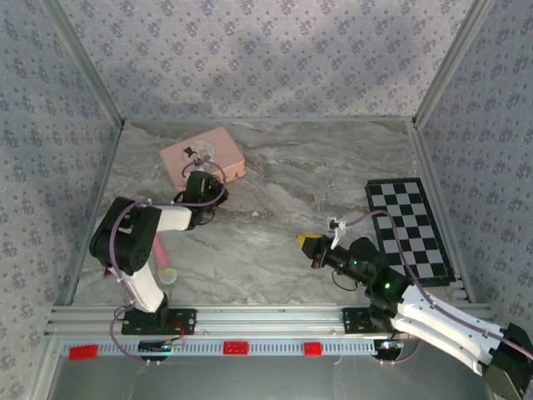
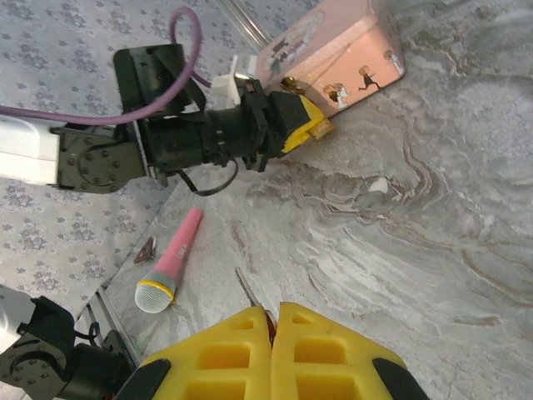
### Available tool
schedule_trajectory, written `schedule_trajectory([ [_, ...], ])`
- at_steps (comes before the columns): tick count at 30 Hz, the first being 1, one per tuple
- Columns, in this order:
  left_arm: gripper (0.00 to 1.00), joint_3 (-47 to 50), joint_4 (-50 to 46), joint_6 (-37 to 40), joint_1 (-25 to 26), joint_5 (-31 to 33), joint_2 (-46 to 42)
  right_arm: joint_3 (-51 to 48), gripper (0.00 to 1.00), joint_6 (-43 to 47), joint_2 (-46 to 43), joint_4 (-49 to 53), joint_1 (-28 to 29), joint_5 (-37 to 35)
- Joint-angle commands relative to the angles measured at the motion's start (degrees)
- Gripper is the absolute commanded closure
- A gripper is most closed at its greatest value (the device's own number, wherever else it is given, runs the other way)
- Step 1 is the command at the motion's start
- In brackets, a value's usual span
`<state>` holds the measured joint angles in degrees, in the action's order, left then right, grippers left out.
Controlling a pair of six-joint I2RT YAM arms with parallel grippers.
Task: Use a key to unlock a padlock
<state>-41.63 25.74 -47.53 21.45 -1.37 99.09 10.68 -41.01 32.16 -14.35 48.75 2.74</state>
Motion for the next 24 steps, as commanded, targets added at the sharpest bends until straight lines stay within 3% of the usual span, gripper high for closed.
schedule_trajectory([
  [1, 1.00, 0.12, -1.68, 2.44, 1.24, -3.29, -4.62, 2.40, 1.00, -3.12, 3.23, -0.67, -0.35, -0.23],
  [14, 1.00, 8.34, -5.35, -0.62, 4.88, -5.87, -16.01, 3.74, 1.00, -12.90, 22.28, -10.67, -0.35, 1.65],
  [24, 1.00, 14.57, -6.26, -7.30, 11.37, -3.27, -23.09, 4.94, 1.00, -16.80, 31.75, -16.33, 3.66, -0.42],
])
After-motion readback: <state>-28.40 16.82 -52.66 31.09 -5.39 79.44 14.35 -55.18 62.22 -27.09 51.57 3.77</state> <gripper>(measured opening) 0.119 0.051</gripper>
